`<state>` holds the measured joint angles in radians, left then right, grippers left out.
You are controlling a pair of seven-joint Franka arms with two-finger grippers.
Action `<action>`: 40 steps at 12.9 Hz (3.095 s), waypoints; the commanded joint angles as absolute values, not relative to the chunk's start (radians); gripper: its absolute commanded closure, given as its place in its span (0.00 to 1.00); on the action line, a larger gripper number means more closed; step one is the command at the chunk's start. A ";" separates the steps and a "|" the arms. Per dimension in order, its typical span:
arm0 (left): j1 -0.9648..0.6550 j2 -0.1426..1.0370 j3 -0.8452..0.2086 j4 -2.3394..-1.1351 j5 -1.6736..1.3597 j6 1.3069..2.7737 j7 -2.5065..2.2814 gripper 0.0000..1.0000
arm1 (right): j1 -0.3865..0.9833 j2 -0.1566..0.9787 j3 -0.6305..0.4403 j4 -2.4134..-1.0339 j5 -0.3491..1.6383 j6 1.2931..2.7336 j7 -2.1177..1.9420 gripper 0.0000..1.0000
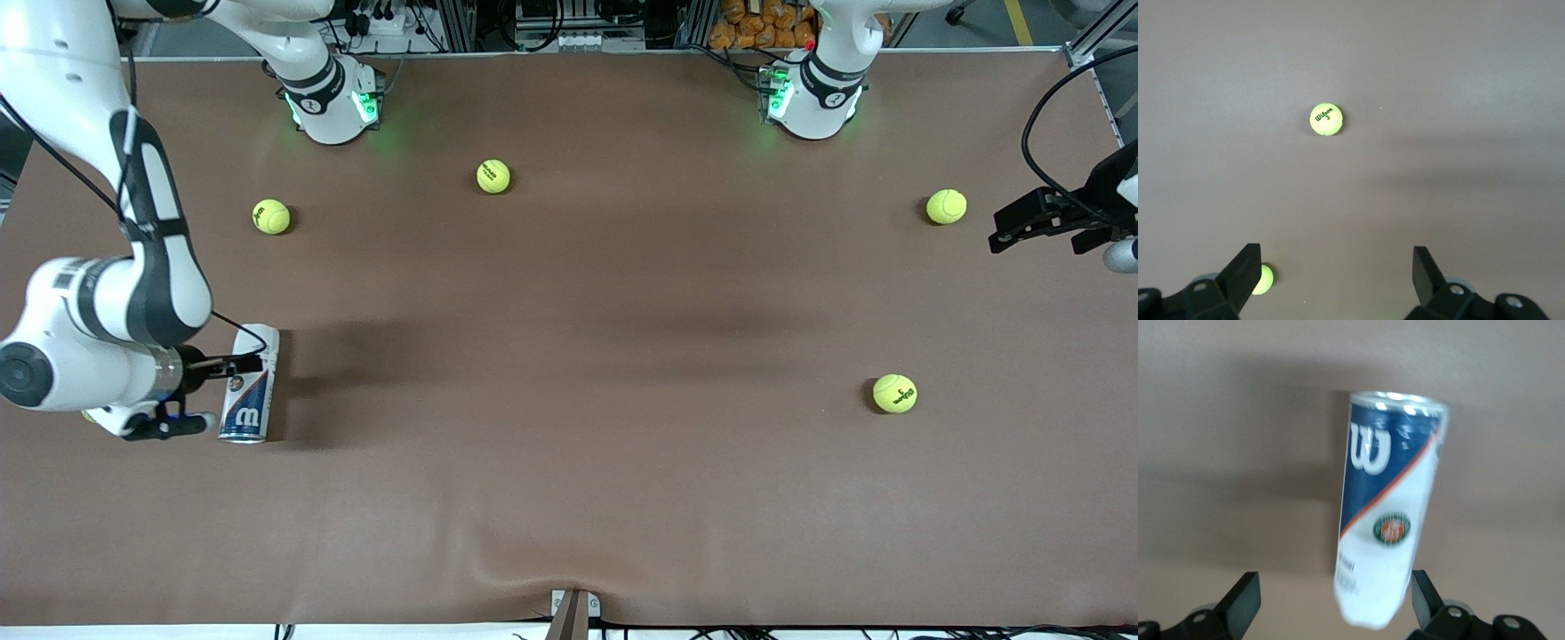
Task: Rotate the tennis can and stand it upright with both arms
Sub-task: 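Lower the right gripper onto the Wilson can and grasp it, then carry the can with the right gripper to the table's middle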
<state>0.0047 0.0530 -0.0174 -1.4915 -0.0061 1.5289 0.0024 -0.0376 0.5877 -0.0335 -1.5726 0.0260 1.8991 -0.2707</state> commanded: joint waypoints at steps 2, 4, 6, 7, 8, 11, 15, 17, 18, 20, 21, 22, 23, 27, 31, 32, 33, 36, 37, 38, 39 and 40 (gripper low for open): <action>0.005 0.049 -0.023 -1.482 0.015 1.516 -0.009 0.00 | -0.051 0.652 -0.035 -1.545 0.035 1.960 -0.357 0.00; 0.005 0.049 -0.023 -1.482 0.015 1.516 -0.009 0.00 | -0.051 0.672 -0.037 -1.551 0.025 1.995 -0.362 0.00; 0.006 0.049 -0.018 -1.483 0.015 1.516 -0.006 0.00 | -0.060 0.687 -0.038 -1.555 0.023 2.032 -0.364 0.00; 0.008 0.049 -0.018 -1.483 0.015 1.516 -0.005 0.00 | -0.058 0.698 -0.038 -1.554 0.011 2.049 -0.365 0.00; 0.008 0.049 -0.018 -1.483 0.015 1.516 -0.006 0.00 | -0.058 0.709 -0.038 -1.554 -0.044 2.069 -0.364 0.00; 0.006 0.048 -0.023 -1.483 0.015 1.516 -0.009 0.00 | -0.055 0.724 -0.037 -1.569 -0.109 2.077 -0.351 0.00; 0.008 0.049 -0.020 -1.483 0.015 1.514 -0.006 0.00 | -0.055 0.745 -0.034 -1.578 -0.101 2.074 -0.359 0.00; 0.006 0.049 -0.020 -1.483 0.015 1.516 -0.008 0.00 | -0.057 0.746 -0.032 -1.585 -0.092 2.072 -0.359 0.00; 0.006 0.049 -0.021 -1.483 0.015 1.516 -0.008 0.00 | -0.058 0.746 -0.032 -1.585 -0.071 2.072 -0.360 0.00; 0.008 0.049 -0.020 -1.483 0.015 1.516 -0.006 0.00 | -0.057 0.746 -0.032 -1.595 -0.060 2.069 -0.361 0.00; 0.008 0.049 -0.020 -1.483 0.014 1.516 -0.006 0.00 | -0.054 0.746 -0.032 -1.600 -0.055 2.066 -0.359 0.01; 0.008 0.049 -0.018 -1.483 0.014 1.516 -0.006 0.00 | -0.051 0.746 -0.032 -1.598 -0.051 2.062 -0.359 0.25; 0.008 0.049 -0.018 -1.483 0.011 1.514 -0.006 0.00 | -0.051 0.746 -0.032 -1.598 -0.051 2.062 -0.359 0.31; 0.008 0.049 -0.017 -1.483 0.011 1.516 -0.006 0.00 | -0.032 0.739 -0.014 -1.569 -0.052 2.037 -0.418 0.31; 0.008 0.049 -0.017 -1.483 0.009 1.516 -0.008 0.00 | 0.104 0.739 -0.014 -1.461 -0.055 2.043 -0.599 0.29; 0.008 0.049 -0.017 -1.483 0.011 1.514 -0.008 0.00 | 0.150 0.738 -0.014 -1.448 -0.054 2.043 -0.621 0.29; 0.008 0.049 -0.017 -1.483 0.011 1.514 -0.006 0.00 | 0.194 0.736 -0.012 -1.444 -0.054 2.048 -0.620 0.29; 0.009 0.049 -0.015 -1.483 0.012 1.514 -0.006 0.00 | 0.420 0.744 0.000 -1.414 -0.067 2.202 -0.608 0.28; 0.008 0.049 -0.015 -1.483 0.012 1.516 -0.008 0.00 | 0.467 0.755 0.000 -1.416 -0.074 2.282 -0.612 0.25; 0.008 0.049 -0.017 -1.483 0.012 1.514 -0.008 0.00 | 0.497 0.761 0.002 -1.416 -0.074 2.308 -0.629 0.25; 0.008 0.049 -0.017 -1.483 0.006 1.516 -0.009 0.00 | 0.523 0.761 0.002 -1.416 -0.078 2.312 -0.685 0.25; 0.008 0.049 -0.017 -1.483 0.006 1.516 -0.009 0.00 | 0.555 0.756 0.002 -1.413 -0.078 2.313 -0.774 0.26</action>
